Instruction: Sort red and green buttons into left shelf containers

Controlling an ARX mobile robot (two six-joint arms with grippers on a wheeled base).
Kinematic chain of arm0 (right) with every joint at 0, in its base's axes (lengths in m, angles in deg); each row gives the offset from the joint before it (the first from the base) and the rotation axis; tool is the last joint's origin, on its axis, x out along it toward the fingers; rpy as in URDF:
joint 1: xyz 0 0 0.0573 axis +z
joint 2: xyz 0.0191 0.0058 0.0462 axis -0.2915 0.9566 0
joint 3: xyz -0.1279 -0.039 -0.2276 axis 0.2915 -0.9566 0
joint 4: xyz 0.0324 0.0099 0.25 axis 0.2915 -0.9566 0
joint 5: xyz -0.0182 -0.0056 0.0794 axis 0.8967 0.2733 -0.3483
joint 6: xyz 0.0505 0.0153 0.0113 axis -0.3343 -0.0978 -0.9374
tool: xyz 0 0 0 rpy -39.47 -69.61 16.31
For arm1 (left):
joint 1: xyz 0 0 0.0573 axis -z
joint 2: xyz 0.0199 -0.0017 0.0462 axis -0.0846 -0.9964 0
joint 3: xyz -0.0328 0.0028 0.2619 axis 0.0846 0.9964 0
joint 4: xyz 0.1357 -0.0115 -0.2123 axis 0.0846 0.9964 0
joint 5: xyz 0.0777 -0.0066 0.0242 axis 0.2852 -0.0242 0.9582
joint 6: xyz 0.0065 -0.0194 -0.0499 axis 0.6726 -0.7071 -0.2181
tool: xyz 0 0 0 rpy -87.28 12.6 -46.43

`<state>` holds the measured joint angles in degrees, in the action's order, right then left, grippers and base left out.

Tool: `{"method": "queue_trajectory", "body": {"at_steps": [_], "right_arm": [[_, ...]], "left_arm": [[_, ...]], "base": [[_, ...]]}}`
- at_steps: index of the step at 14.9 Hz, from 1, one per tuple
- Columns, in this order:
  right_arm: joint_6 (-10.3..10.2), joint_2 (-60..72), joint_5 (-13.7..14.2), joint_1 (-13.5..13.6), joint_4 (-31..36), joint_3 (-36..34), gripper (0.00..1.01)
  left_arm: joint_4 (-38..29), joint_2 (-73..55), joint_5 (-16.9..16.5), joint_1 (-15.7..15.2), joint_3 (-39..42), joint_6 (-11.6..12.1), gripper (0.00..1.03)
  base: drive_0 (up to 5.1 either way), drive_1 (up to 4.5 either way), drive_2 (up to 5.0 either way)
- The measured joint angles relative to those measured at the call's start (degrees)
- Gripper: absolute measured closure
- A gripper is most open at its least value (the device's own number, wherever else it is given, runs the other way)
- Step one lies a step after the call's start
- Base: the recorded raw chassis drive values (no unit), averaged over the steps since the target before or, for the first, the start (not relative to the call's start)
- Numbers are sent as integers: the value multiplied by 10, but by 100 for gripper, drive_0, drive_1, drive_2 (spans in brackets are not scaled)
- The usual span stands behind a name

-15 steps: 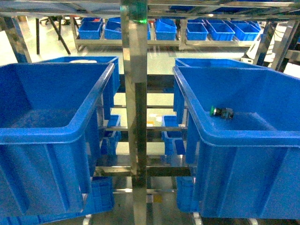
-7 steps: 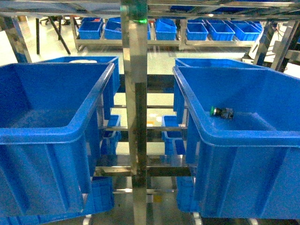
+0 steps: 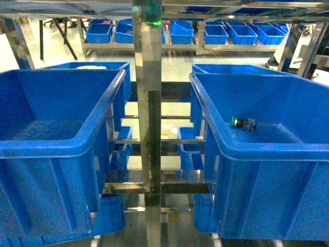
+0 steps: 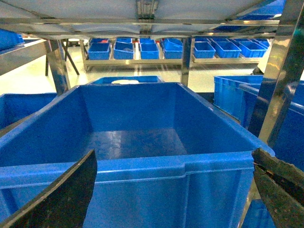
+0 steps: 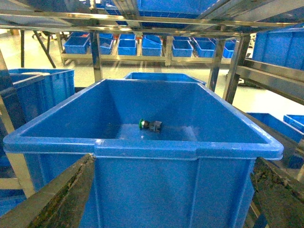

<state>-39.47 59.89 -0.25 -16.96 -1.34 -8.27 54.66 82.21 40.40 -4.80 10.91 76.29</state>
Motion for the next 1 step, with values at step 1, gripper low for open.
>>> {"method": "queue_trajectory", "body": {"at_steps": [1], "right_arm": [[0, 0, 0, 0, 0, 0, 3]], "left_arm": [[0, 0, 0, 0, 0, 0, 5]], "base": [[0, 0, 0]]}}
